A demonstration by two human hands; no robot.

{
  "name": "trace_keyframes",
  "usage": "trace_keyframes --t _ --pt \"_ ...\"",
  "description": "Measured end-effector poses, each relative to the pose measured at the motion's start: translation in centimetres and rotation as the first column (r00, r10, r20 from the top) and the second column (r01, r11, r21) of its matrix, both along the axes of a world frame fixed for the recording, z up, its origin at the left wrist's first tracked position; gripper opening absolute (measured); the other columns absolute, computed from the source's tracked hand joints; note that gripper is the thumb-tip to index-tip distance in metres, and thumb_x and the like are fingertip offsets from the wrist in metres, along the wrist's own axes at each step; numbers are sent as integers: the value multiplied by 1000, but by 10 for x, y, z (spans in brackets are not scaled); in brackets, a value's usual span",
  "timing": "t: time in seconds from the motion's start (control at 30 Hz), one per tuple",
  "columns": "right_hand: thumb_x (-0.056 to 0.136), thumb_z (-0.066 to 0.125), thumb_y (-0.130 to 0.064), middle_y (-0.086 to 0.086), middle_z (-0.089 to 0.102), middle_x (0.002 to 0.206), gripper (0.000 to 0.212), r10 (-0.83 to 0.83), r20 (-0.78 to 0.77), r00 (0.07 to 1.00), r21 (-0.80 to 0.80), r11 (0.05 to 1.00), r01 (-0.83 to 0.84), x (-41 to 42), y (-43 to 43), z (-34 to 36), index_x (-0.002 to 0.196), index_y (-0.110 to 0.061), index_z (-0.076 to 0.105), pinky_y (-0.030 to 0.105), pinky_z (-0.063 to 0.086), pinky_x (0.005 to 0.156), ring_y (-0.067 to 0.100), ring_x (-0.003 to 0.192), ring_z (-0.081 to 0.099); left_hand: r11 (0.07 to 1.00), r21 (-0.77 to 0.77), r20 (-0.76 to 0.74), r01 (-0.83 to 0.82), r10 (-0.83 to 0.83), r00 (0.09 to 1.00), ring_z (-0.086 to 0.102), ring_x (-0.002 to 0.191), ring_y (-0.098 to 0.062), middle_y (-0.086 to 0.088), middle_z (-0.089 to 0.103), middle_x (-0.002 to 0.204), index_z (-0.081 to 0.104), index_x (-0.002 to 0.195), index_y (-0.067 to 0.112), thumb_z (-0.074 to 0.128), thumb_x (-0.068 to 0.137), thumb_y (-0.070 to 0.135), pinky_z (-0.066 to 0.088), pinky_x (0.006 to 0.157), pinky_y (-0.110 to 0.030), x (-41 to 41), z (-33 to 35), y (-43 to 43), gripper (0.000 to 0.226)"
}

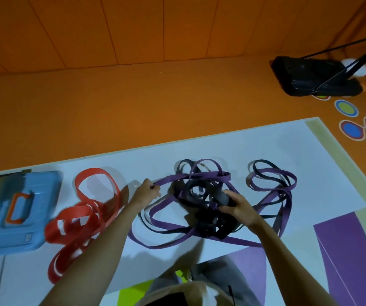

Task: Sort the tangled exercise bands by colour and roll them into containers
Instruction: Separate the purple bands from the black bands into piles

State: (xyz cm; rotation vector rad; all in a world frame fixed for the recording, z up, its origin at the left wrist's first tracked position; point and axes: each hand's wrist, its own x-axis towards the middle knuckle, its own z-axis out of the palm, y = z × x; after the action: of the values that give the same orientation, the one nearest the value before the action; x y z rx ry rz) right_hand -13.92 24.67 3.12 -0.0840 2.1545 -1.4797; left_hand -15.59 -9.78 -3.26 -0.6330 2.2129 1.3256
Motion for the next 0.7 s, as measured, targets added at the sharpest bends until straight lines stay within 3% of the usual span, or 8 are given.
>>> trace_keyframes --t 0.07,0.13,0.2,0.3,0.37,0.43,0.57,0.7 --pt "85 73 0 4 68 98 28 73 12 997 44 996 -74 3 2 -3 109 -13 71 40 54 87 16 93 66 995 25 72 100 -101 992 67 101 -22 -11 71 115 45 112 12 64 96 26 53 84 -36 0 4 15 29" --pt "86 72 5 6 67 99 28 140 40 989 73 987 -143 7 5 -9 109 -11 71 46 55 89 17 93 66 967 -21 171 252 -245 954 57 121 -25 2 51 132 33 139 13 80 87 30 48 93 -36 5 -4 26 72" --pt "86 74 1 0 68 99 30 202 59 978 112 972 -208 11 8 -15 112 -14 72 47 55 92 17 95 67 910 -148 204 388 -356 912 59 124 -30 2 51 136 17 152 17 84 83 24 51 98 -40 14 -18 38 96" --pt "83 77 -15 -9 72 107 36 269 128 955 138 948 -286 14 11 -18 116 -26 73 40 55 99 16 106 68 915 -325 15 239 -248 969 69 102 -35 -9 67 111 33 140 14 74 91 23 54 81 -42 23 -23 47 65" --pt "84 78 -19 -5 72 114 38 296 151 943 139 938 -317 12 9 -20 120 -27 72 38 55 100 17 110 68 967 -254 -129 -6 -28 991 70 94 -35 -5 68 100 42 121 17 72 93 33 58 81 -45 17 -14 43 44" --pt "88 77 -14 2 72 113 32 307 146 941 120 938 -324 7 0 -17 119 -19 71 38 56 98 20 107 69 980 -156 -202 -120 87 976 72 79 -33 -3 71 90 45 112 23 71 94 41 61 77 -51 9 4 38 36" --pt "95 73 -16 -1 70 97 15 329 144 933 80 936 -343 -6 -41 -14 109 -12 70 35 53 87 16 92 67 990 -117 -299 -75 37 954 71 72 -28 6 70 77 45 120 29 66 95 46 59 74 -45 9 45 43 37" --pt "95 68 -36 -3 75 104 22 302 173 937 123 938 -325 -17 -102 -18 110 -21 69 45 53 103 17 99 70 994 -93 -311 -57 25 950 72 63 -20 4 72 76 44 116 28 66 95 44 61 69 -42 21 79 59 34"
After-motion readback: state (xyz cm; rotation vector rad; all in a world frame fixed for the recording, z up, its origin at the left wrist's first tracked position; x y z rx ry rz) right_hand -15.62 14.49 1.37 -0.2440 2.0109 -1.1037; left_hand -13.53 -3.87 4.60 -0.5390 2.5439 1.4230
